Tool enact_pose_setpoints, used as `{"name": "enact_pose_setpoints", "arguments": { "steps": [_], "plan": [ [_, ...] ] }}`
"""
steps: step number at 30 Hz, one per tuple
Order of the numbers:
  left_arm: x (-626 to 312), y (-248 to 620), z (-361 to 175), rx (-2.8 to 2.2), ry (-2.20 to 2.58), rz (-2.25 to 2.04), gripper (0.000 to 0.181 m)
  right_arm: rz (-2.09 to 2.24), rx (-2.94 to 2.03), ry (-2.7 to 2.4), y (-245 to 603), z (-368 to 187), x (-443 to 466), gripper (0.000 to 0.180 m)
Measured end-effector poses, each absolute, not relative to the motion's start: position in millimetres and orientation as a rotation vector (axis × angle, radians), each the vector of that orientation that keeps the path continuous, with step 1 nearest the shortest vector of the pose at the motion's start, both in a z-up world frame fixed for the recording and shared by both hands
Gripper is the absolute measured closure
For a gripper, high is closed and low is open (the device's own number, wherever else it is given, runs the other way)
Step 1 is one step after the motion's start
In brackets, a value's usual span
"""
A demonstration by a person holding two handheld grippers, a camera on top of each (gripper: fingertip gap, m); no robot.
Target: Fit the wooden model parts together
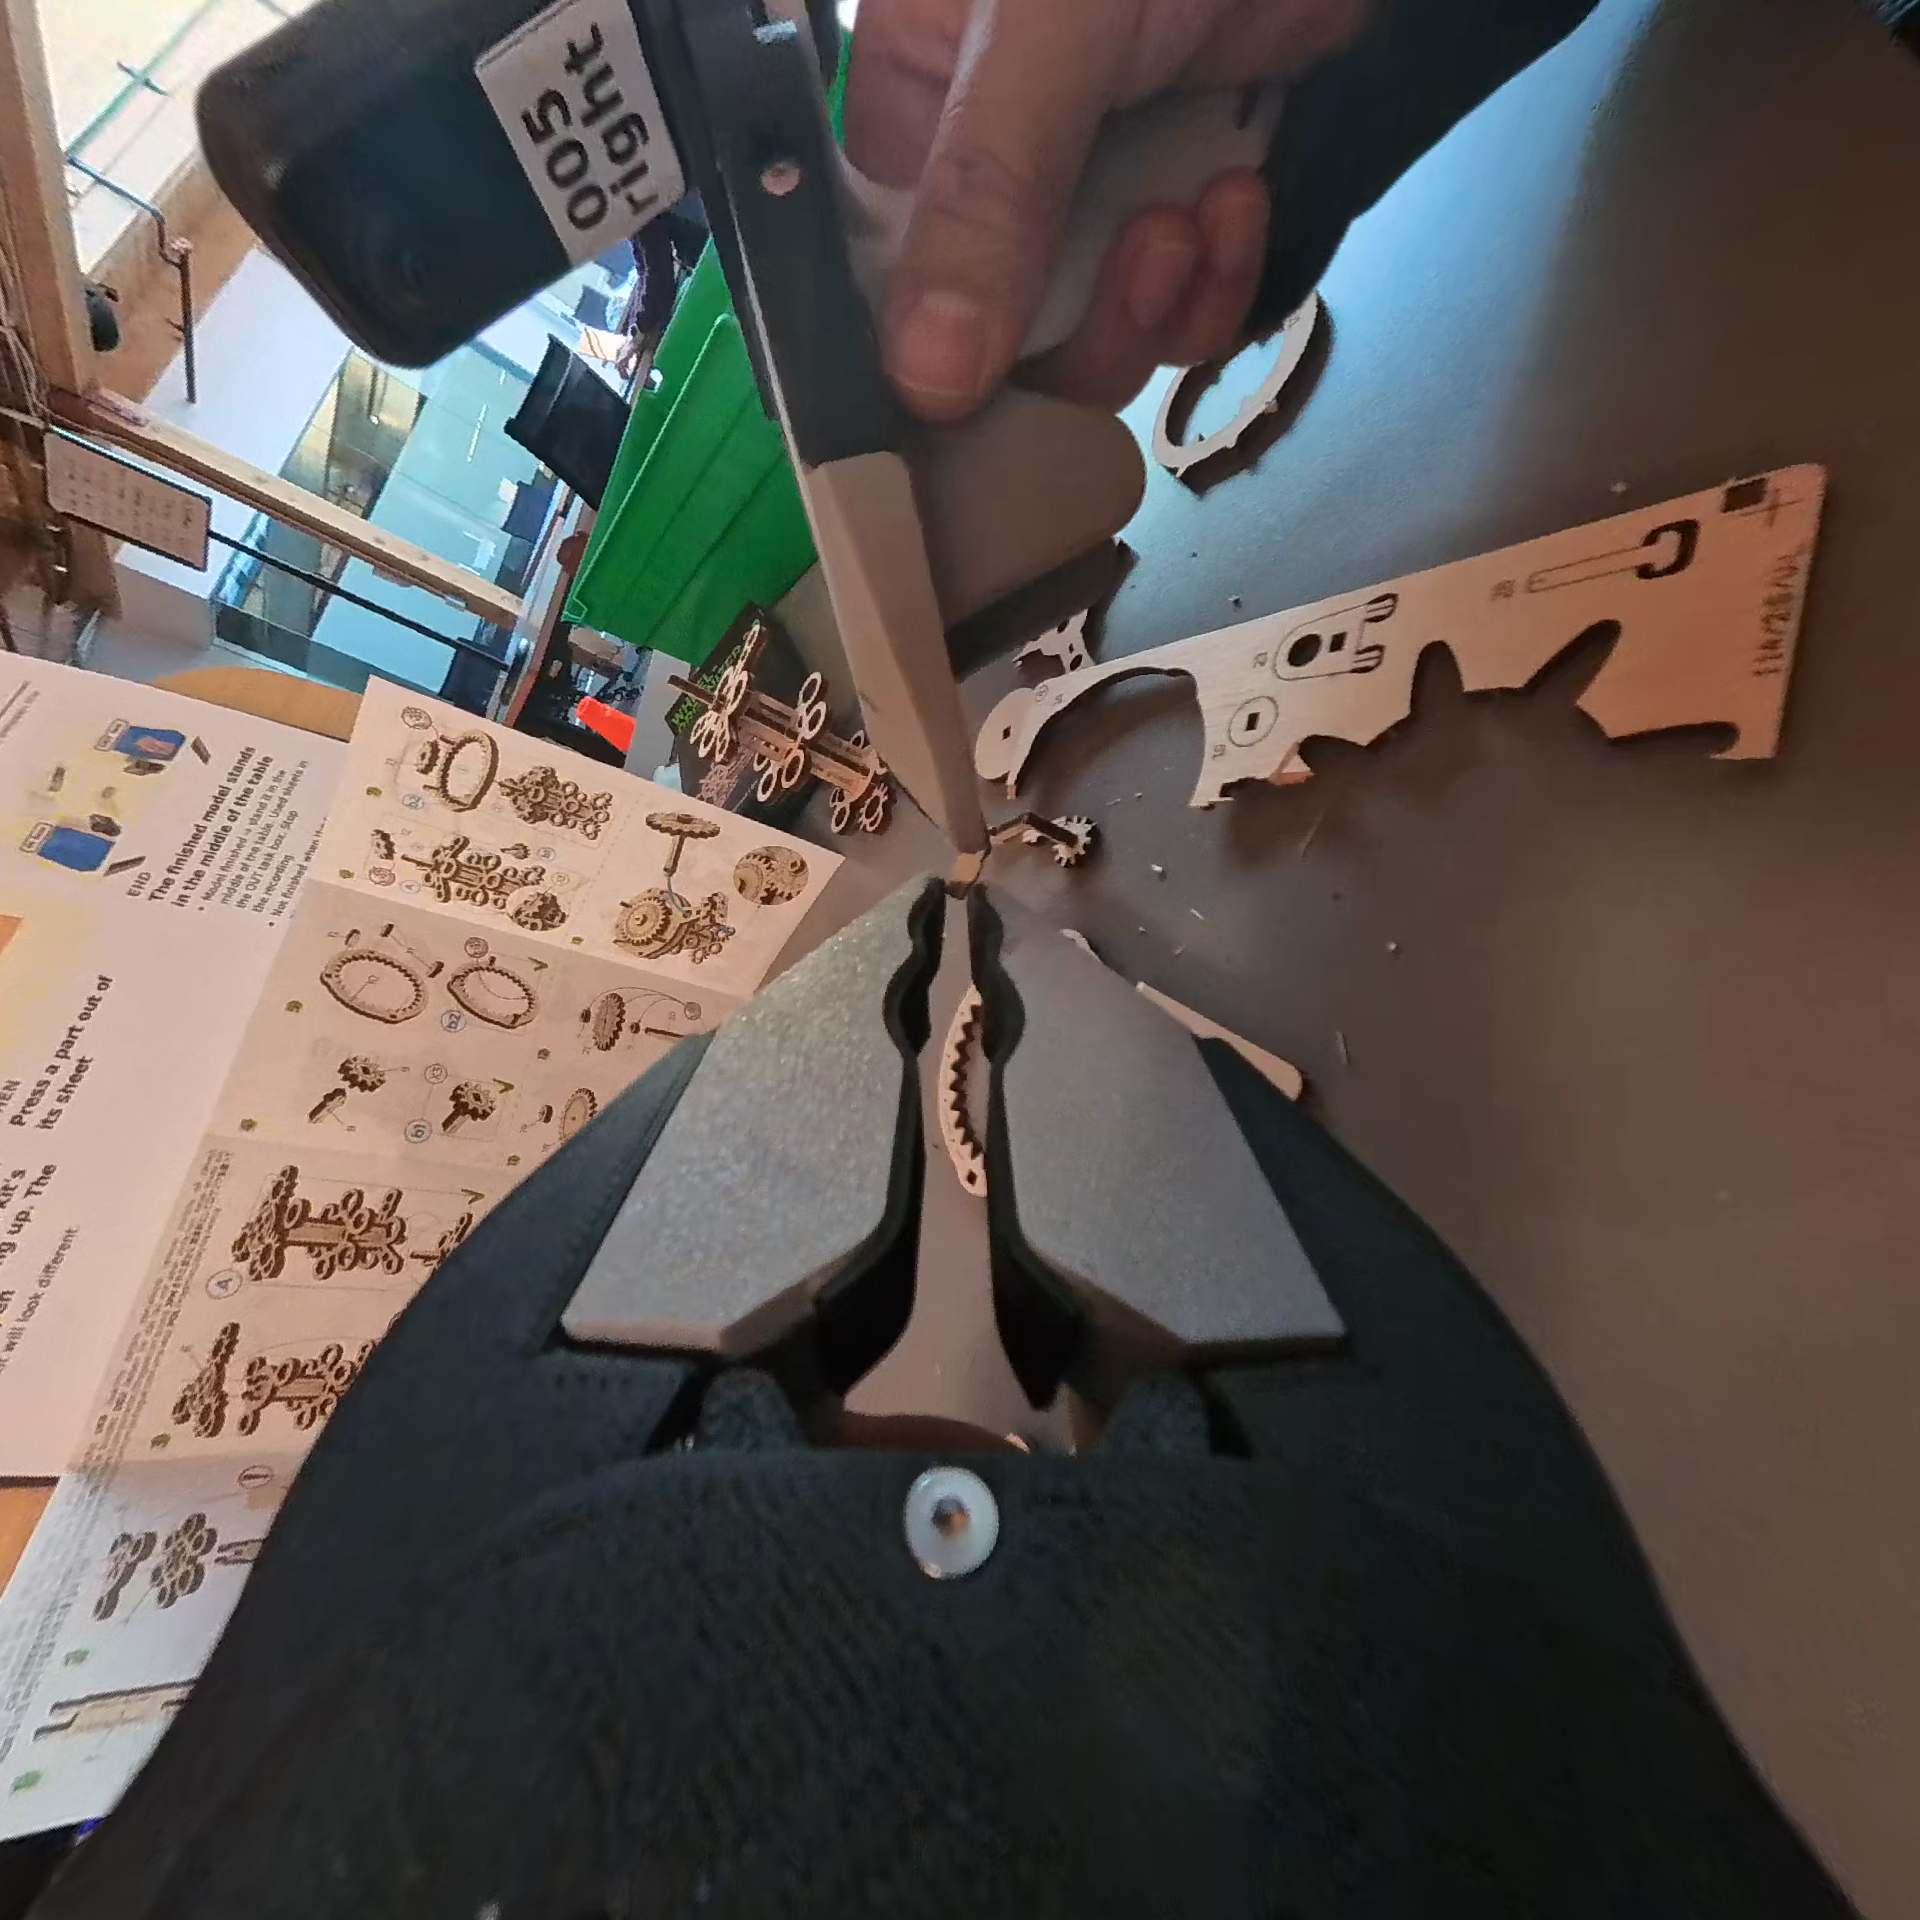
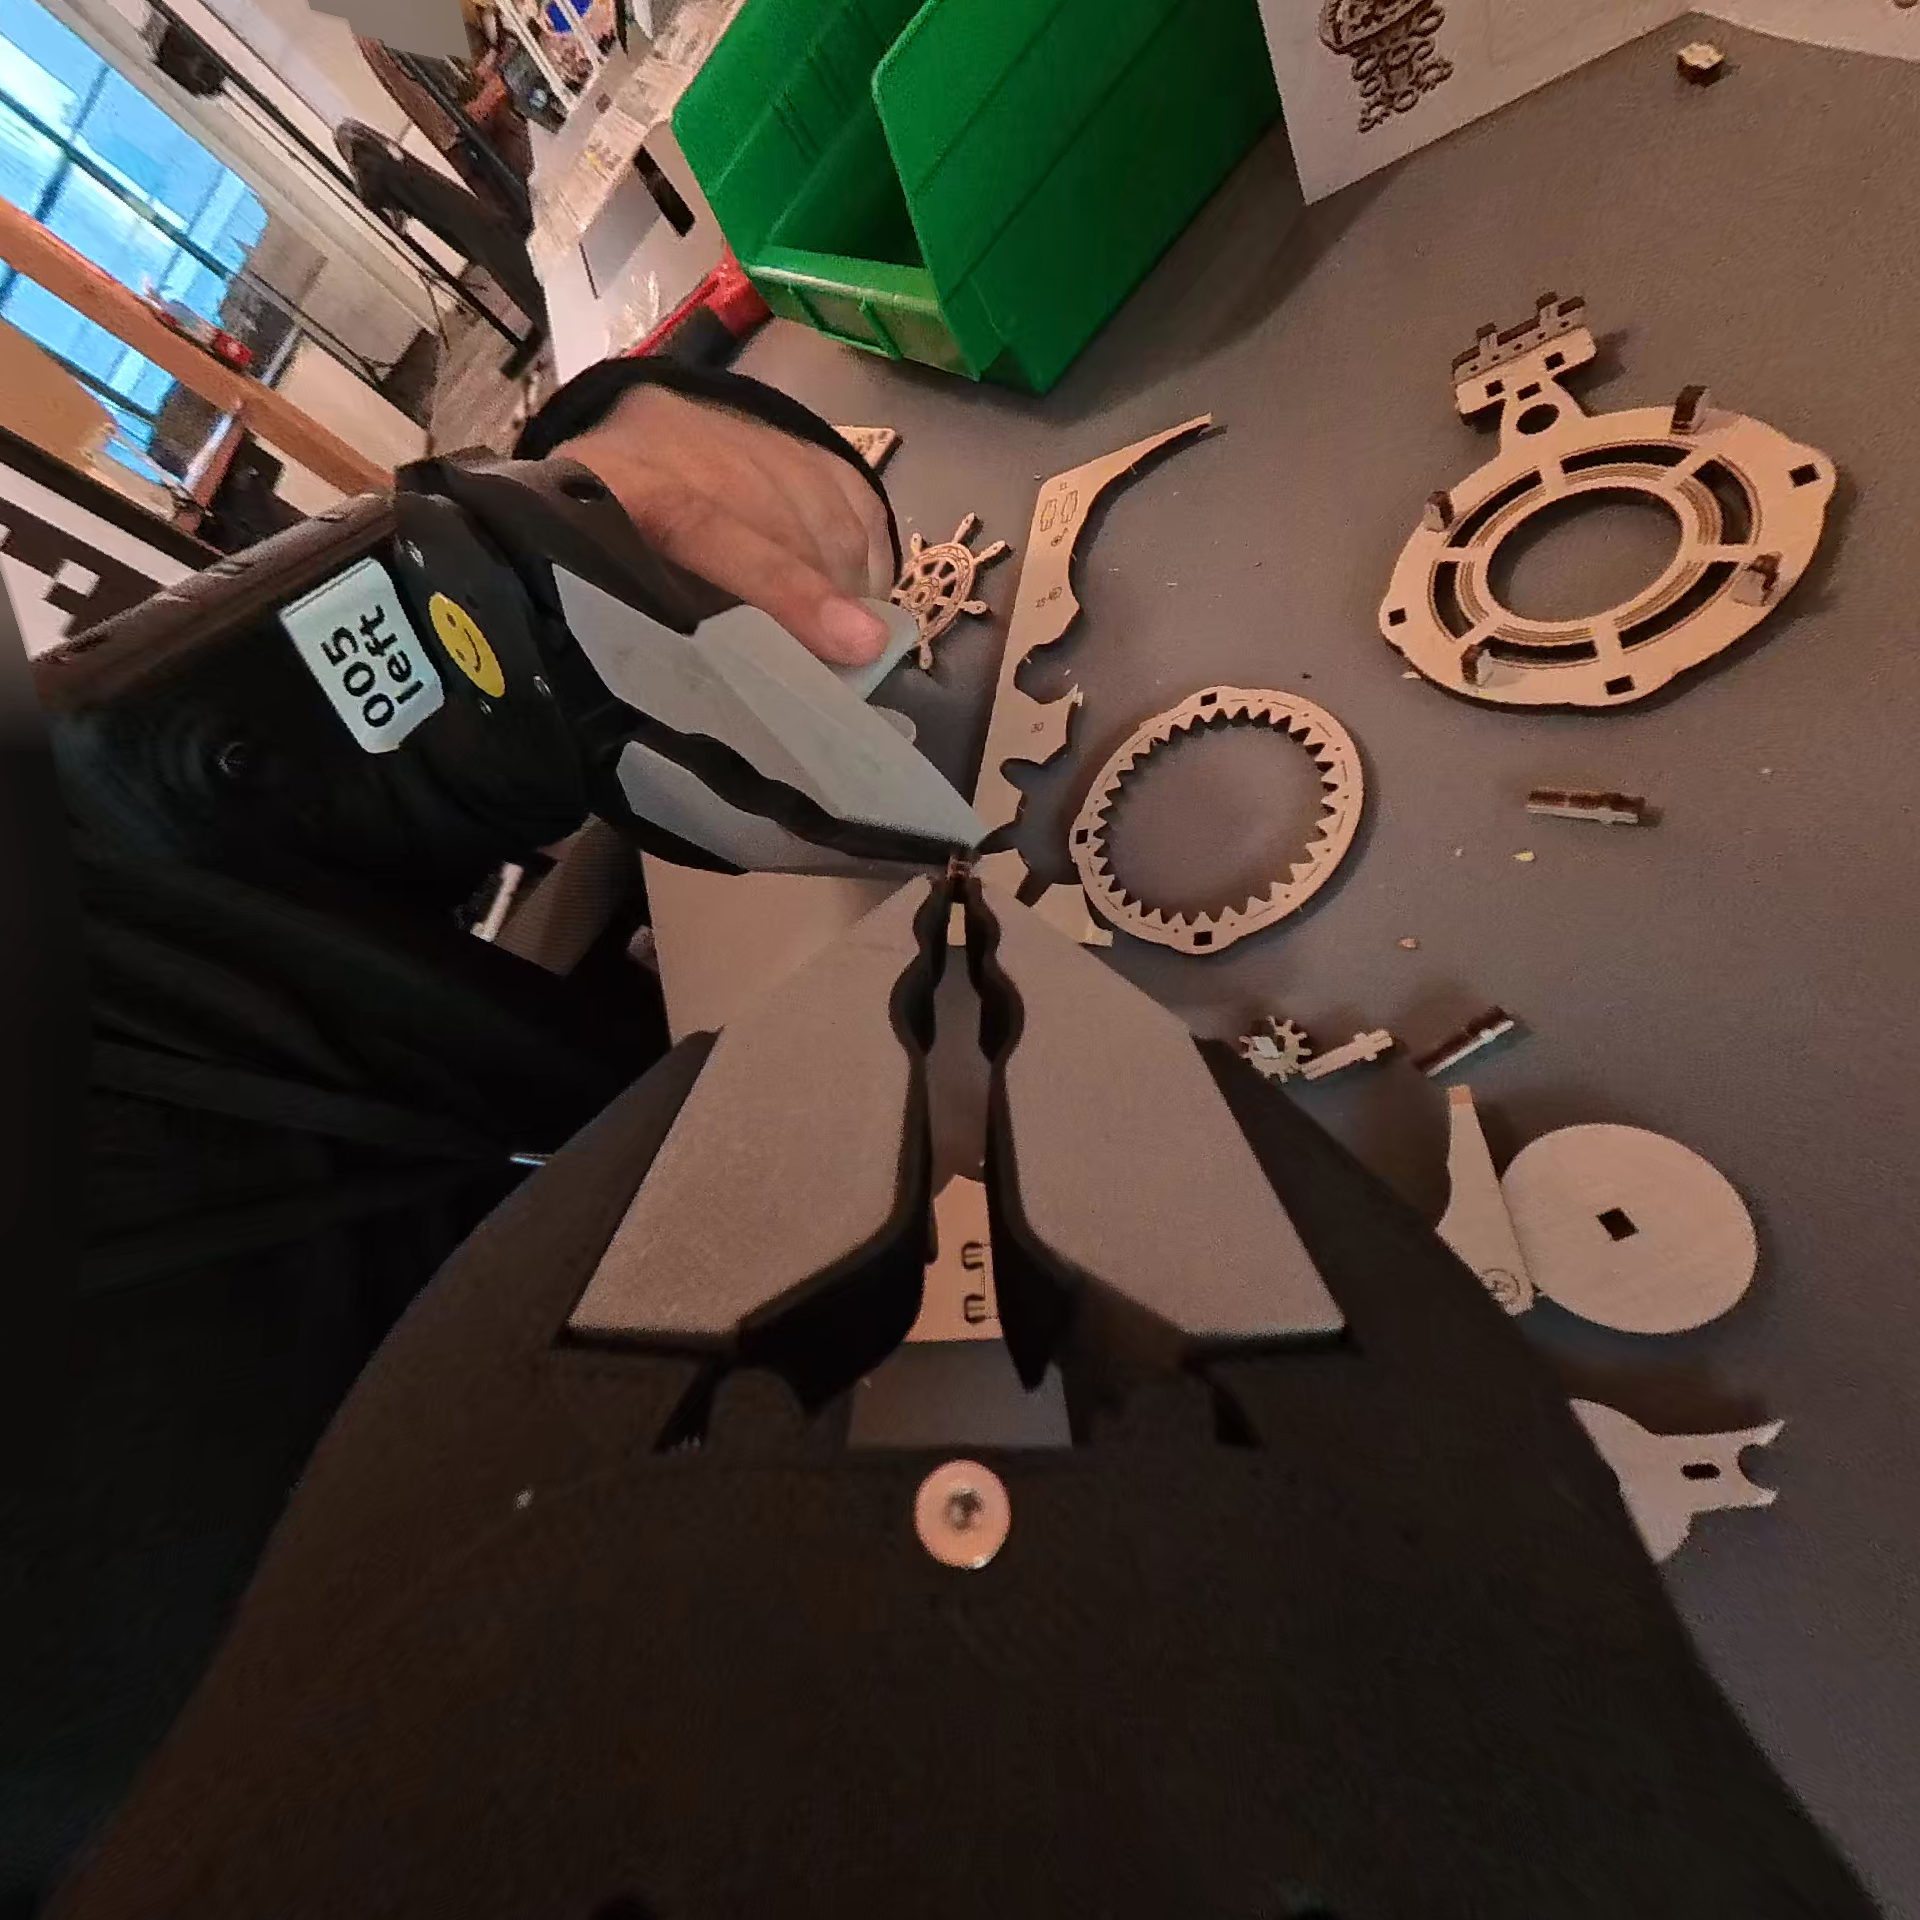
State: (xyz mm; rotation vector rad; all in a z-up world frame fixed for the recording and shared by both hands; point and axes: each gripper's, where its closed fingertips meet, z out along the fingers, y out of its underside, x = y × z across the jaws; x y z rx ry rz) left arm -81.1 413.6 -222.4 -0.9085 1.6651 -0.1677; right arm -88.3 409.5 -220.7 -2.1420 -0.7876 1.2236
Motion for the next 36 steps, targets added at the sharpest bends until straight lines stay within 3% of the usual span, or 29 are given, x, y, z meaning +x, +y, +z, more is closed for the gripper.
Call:
{"name": "enact_pose_setpoints", "arguments": {
  "steps": [19, 36],
  "plan": [
    [-84.7, 431.2, -209.1, -1.065, 1.555, -0.233, 0.181, 1.27, -2.042, -0.629, 426.5, -204.2, -84.6, 0.172],
    [-83.1, 429.5, -207.7, -1.057, 1.548, -0.228, 0.181, 1.274, -2.03, -0.649, 428.0, -204.8, -90.5, 0.179]
  ]
}}
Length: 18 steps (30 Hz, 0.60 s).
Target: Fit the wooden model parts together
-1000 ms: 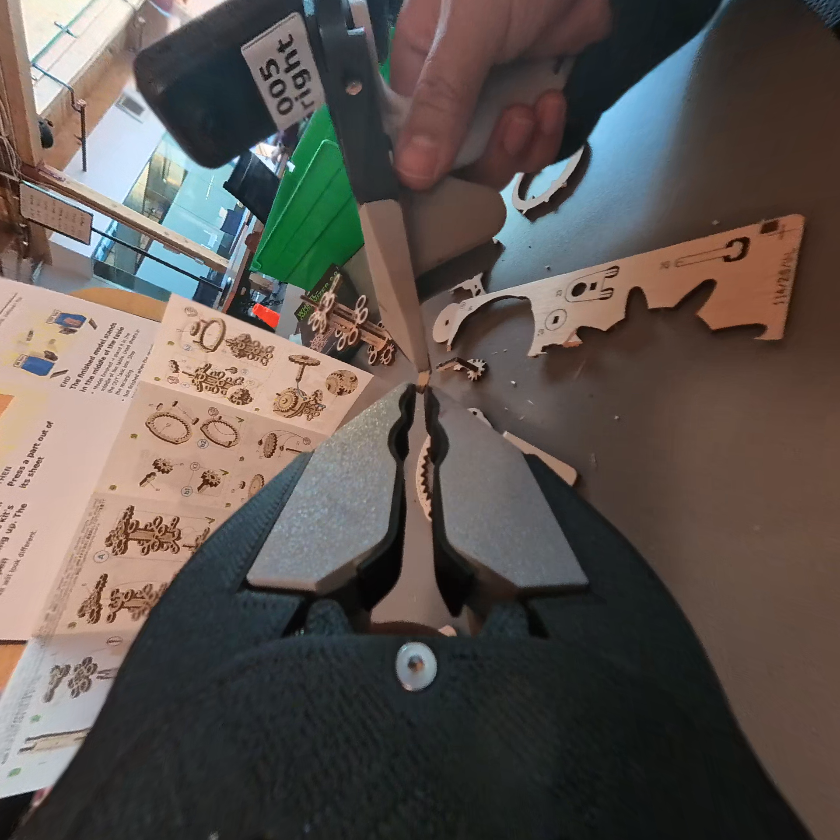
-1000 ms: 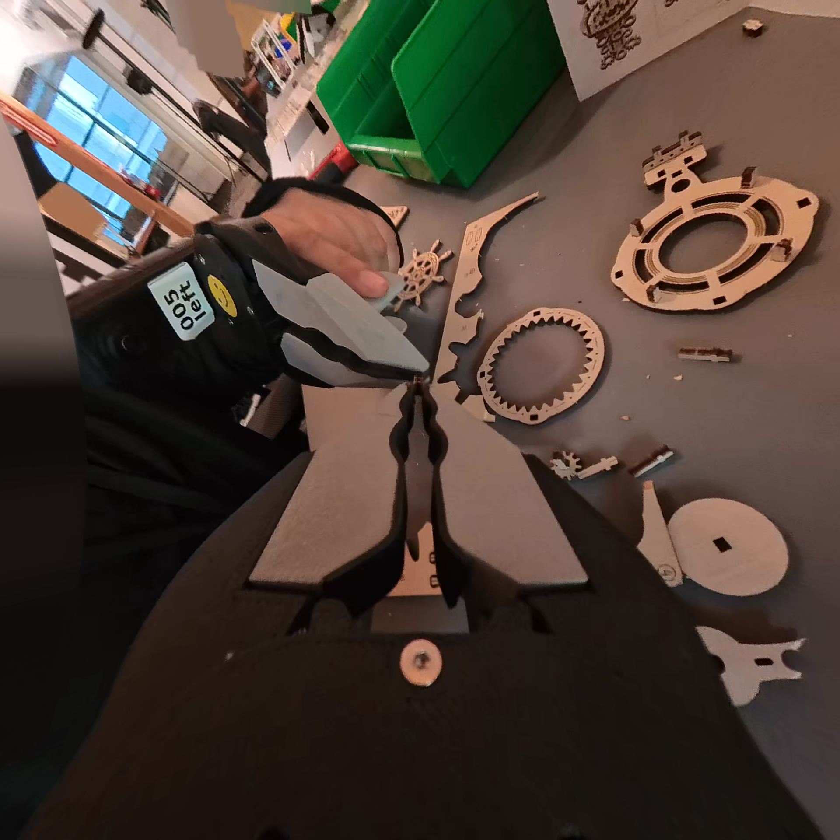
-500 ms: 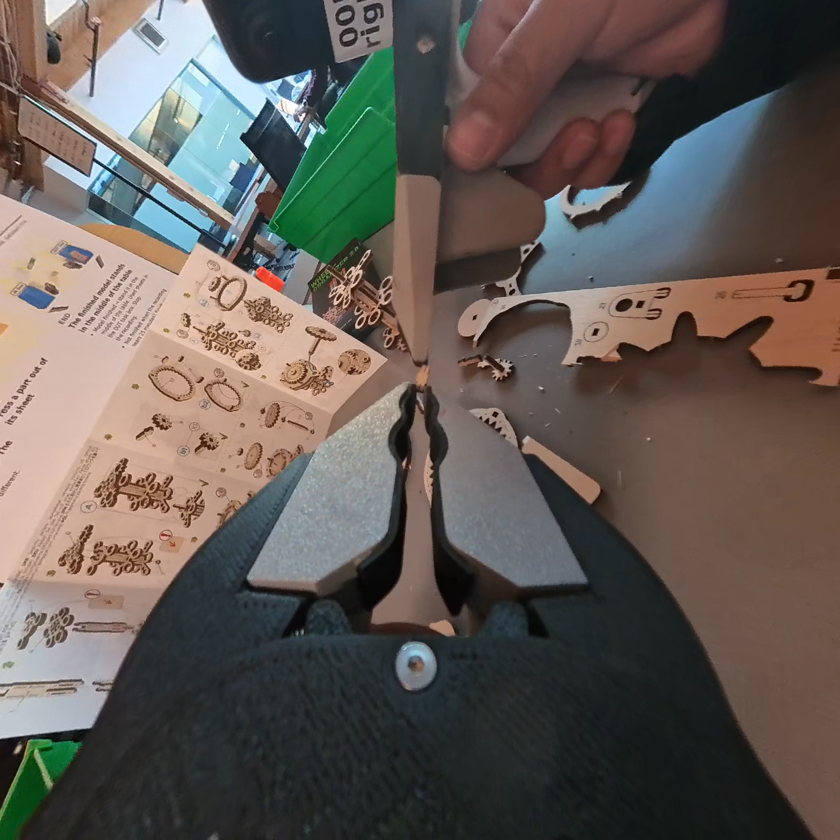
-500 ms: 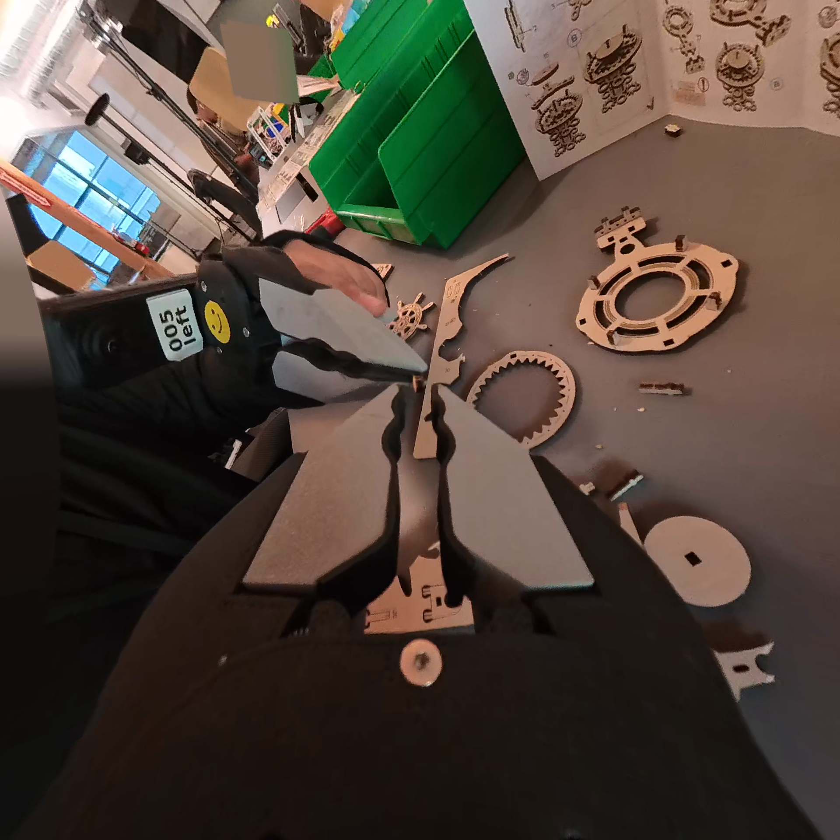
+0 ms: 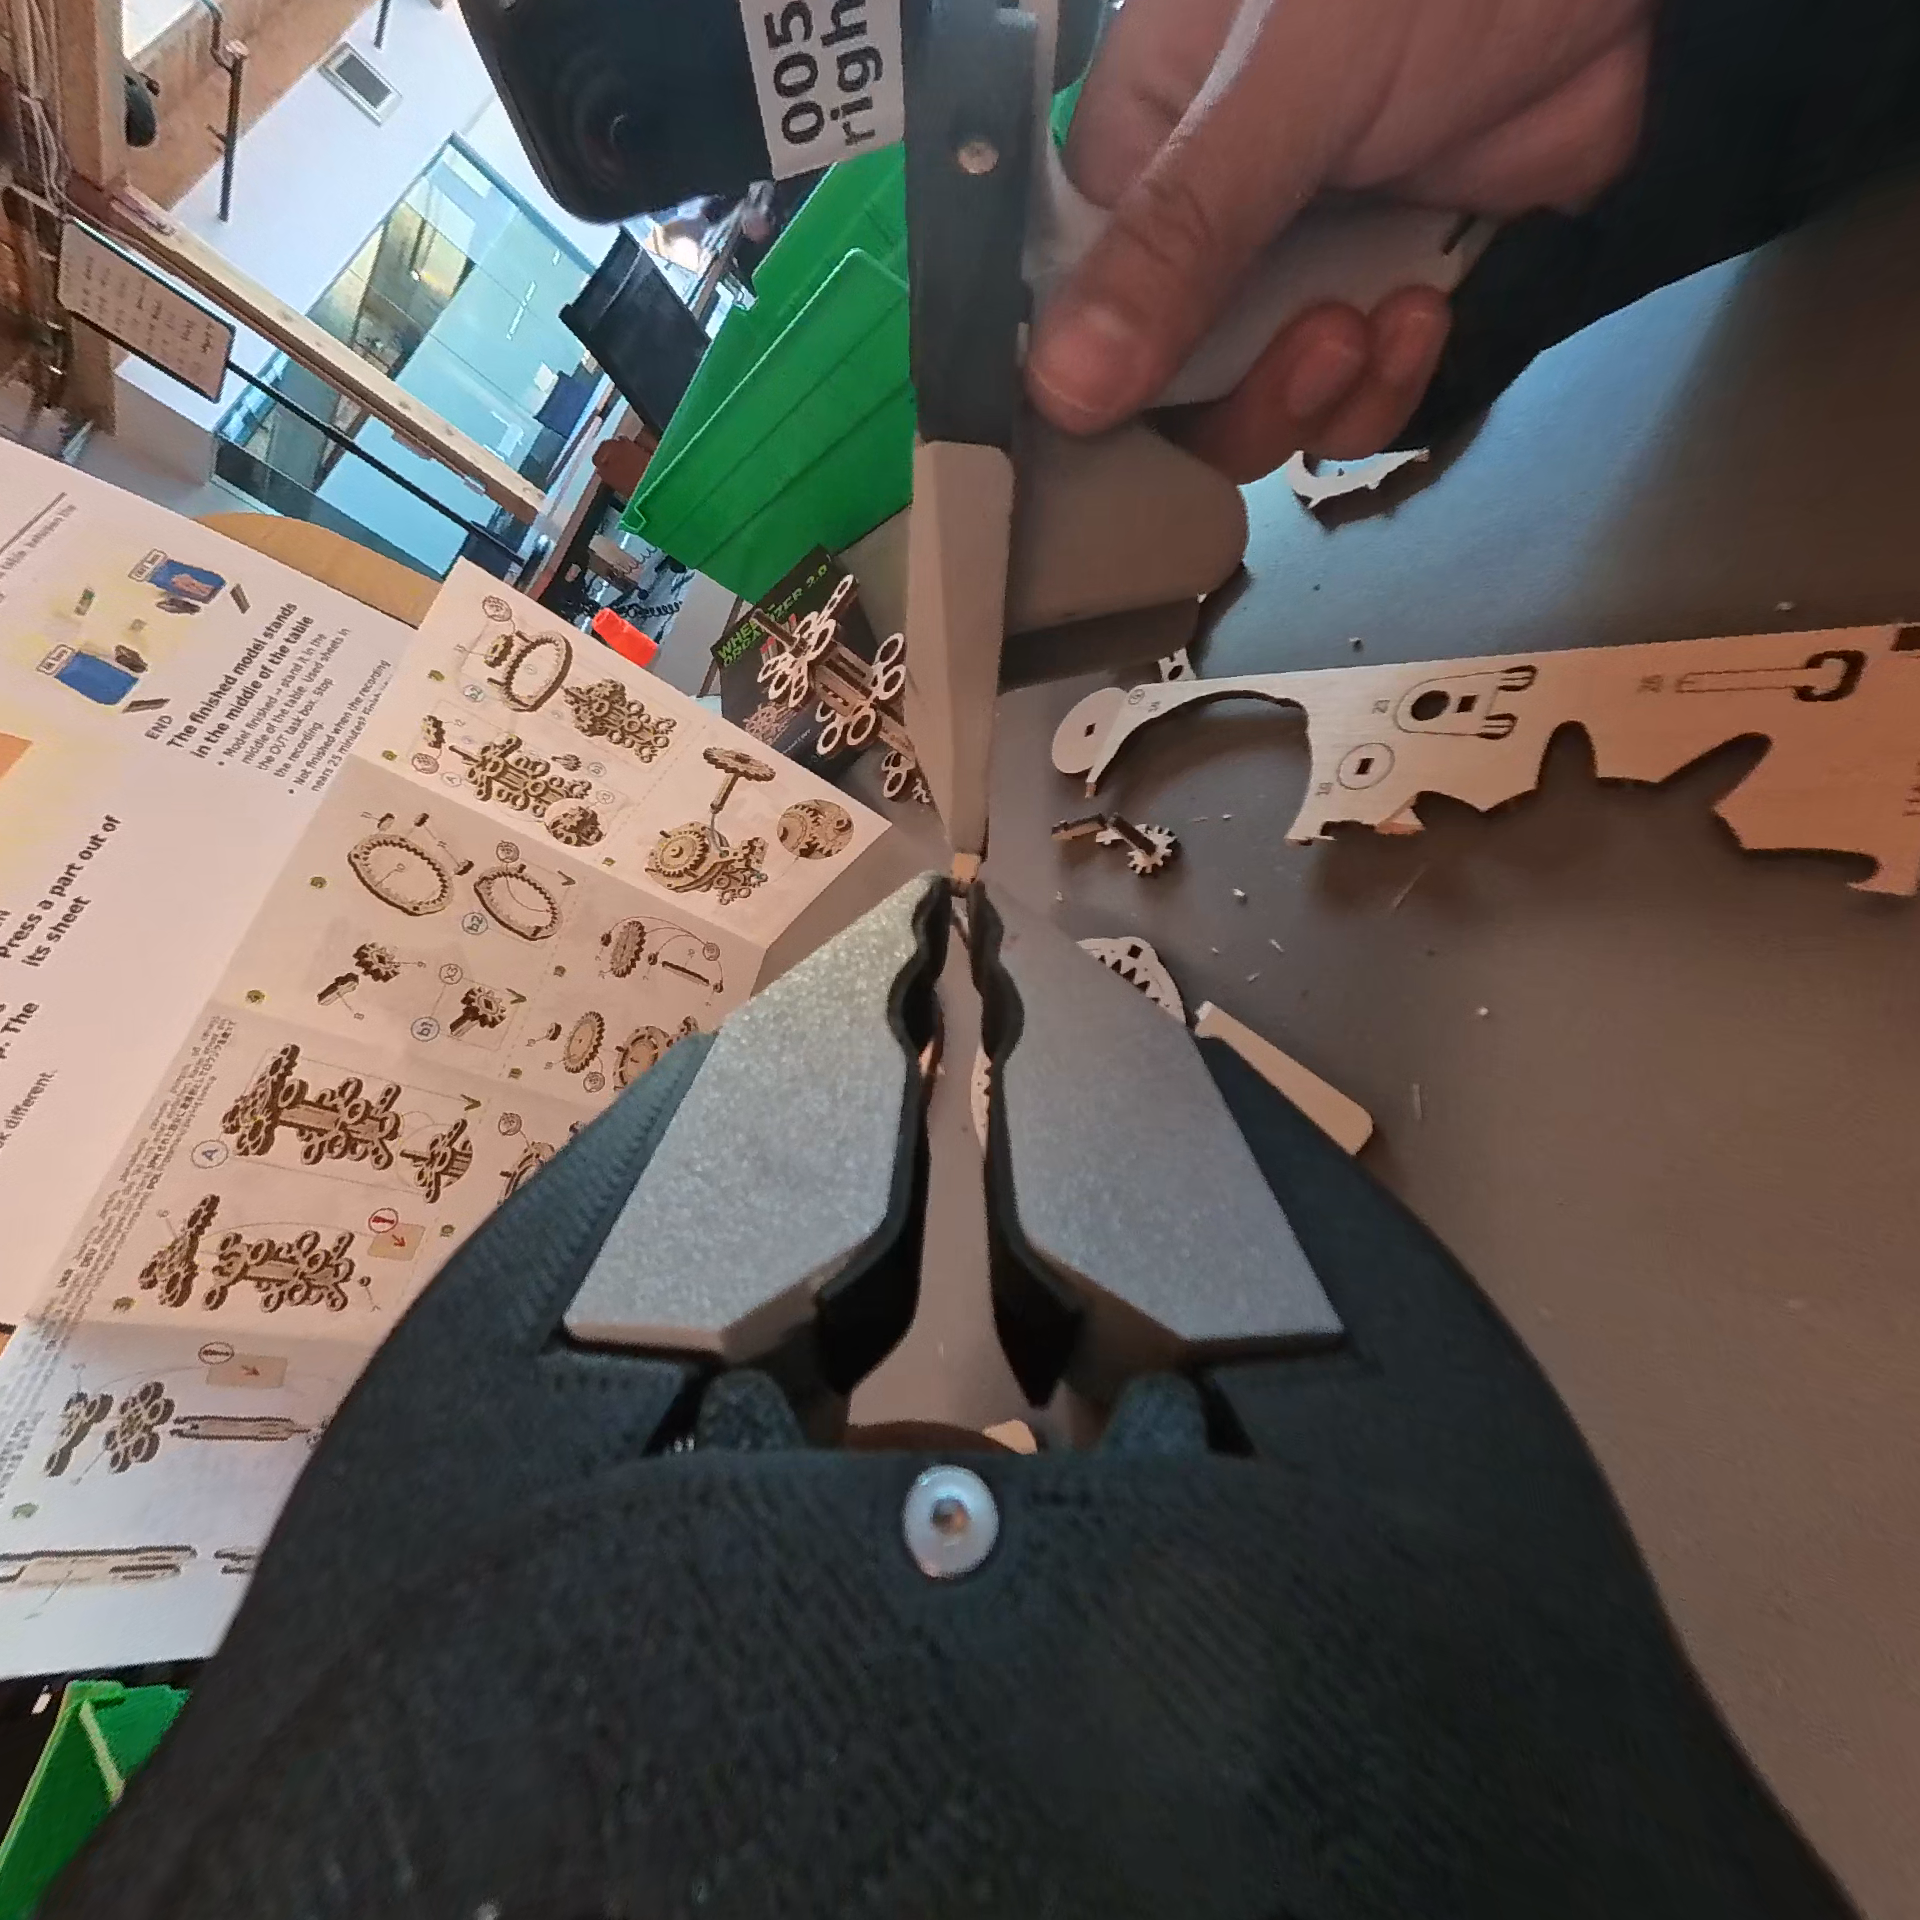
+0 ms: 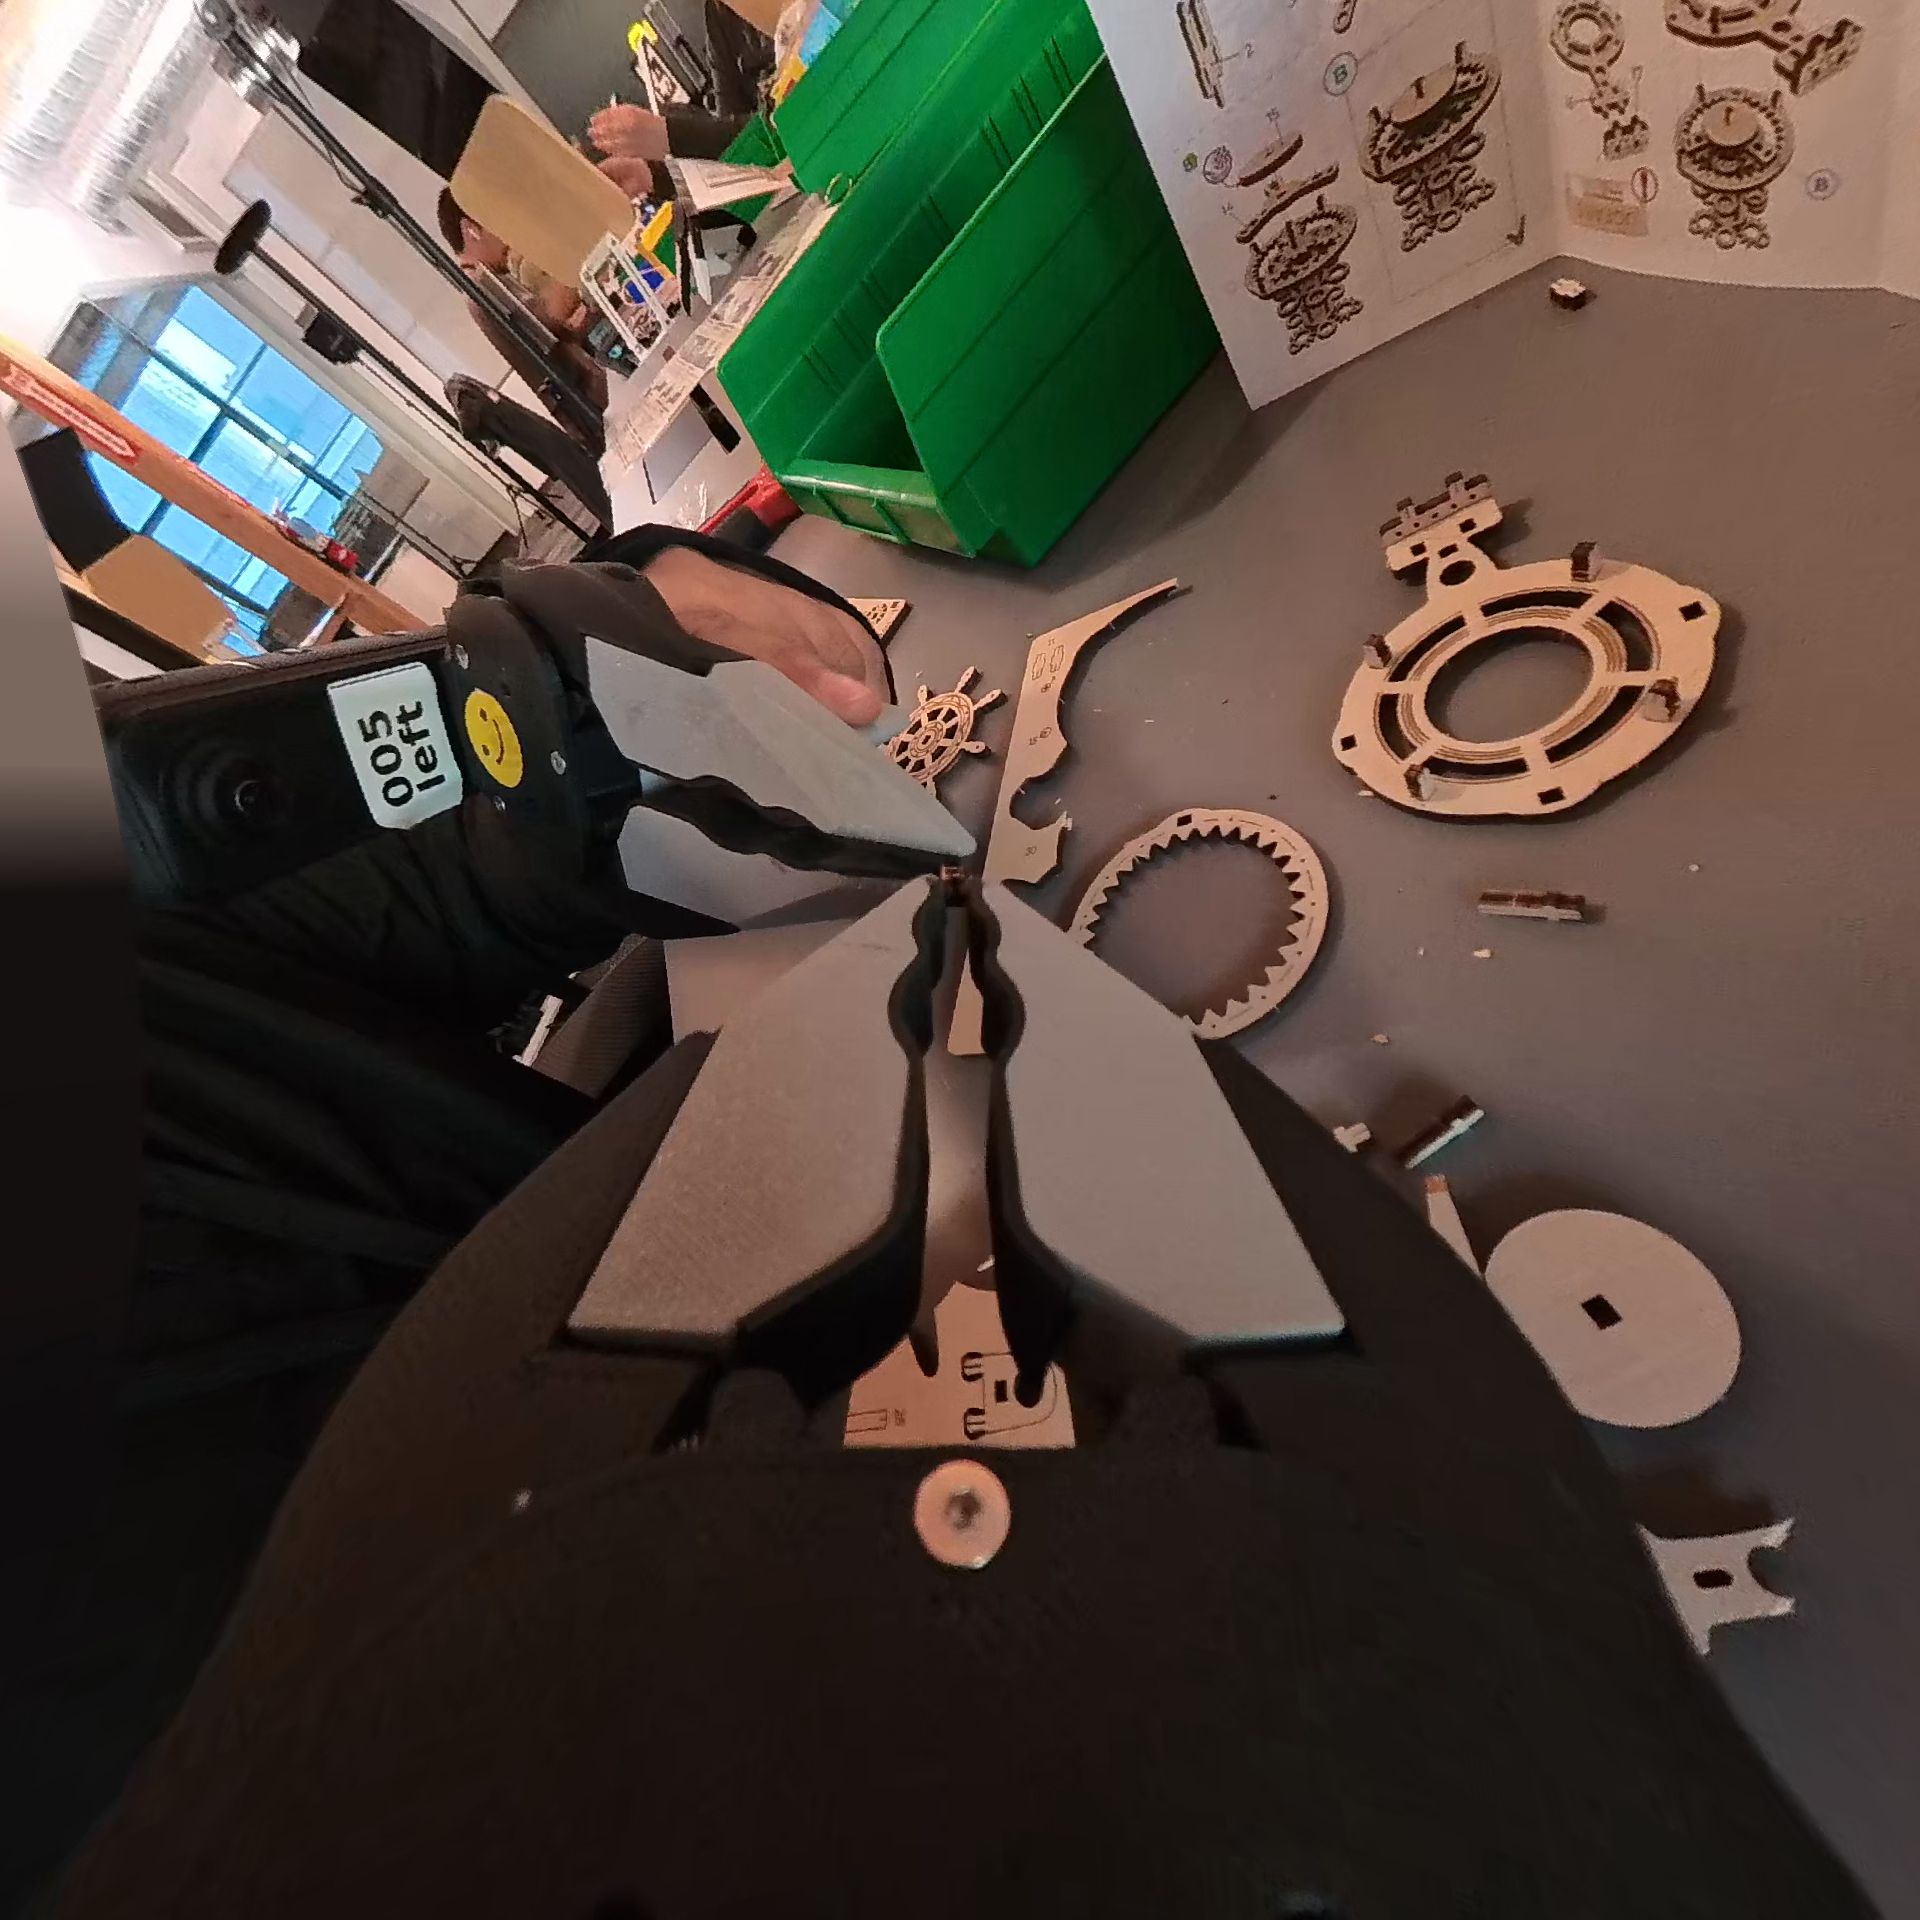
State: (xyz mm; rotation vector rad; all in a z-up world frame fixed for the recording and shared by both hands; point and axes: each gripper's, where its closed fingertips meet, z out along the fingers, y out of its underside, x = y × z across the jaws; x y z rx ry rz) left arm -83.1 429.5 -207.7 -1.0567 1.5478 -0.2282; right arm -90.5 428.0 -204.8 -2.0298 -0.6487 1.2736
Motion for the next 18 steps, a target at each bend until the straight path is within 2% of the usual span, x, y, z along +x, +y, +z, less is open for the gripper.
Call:
{"name": "enact_pose_setpoints", "arguments": {
  "steps": [5, 12, 18],
  "plan": [
    [-84.1, 430.8, -221.3, -1.182, 1.58, -0.295, 0.181, 1.171, -2.077, -0.727, 429.1, -214.7, -87.6, 0.18],
    [-112.5, 462.2, -268.0, -1.573, 1.65, -0.304, 0.181, 0.737, -2.386, -1.001, 443.1, -249.6, -61.6, 0.18],
    [-113.8, 463.5, -275.5, -1.583, 1.673, -0.27, 0.181, 0.47, -2.555, -1.271, 437.8, -263.8, -66.1, 0.18]
  ]
}}
